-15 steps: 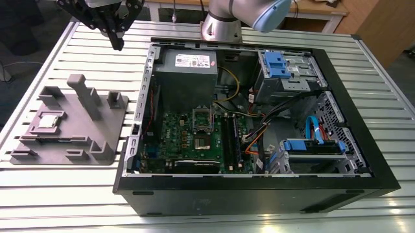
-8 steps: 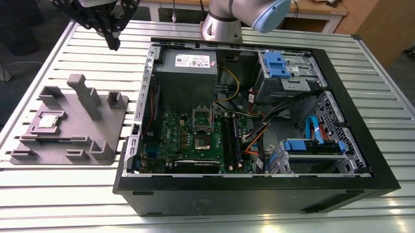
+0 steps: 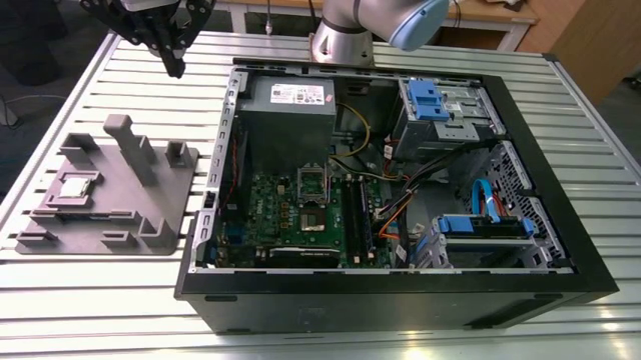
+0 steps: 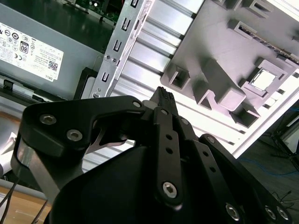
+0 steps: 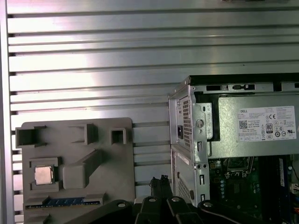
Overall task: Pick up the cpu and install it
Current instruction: 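Reach for the cpu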
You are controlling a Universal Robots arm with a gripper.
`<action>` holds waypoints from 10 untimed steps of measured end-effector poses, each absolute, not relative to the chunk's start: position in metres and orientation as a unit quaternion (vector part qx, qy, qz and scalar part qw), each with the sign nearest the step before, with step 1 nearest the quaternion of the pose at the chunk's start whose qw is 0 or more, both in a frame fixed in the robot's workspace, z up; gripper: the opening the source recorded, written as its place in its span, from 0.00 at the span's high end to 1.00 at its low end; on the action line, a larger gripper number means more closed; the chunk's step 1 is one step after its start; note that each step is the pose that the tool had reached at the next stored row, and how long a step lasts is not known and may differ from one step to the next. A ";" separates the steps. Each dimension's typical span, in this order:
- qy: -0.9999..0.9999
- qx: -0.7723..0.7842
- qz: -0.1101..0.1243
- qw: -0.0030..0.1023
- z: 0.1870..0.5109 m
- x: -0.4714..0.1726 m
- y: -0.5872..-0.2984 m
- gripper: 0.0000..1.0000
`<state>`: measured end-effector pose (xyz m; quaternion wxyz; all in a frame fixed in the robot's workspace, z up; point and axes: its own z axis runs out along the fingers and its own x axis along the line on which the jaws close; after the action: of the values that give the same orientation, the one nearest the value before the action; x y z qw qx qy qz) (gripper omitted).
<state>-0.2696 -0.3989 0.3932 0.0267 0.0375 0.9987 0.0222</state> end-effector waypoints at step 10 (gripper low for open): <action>0.999 0.038 0.022 0.027 0.393 -0.277 -0.399 0.89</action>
<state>-0.2775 -0.3990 0.3932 0.0269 0.0375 0.9987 0.0222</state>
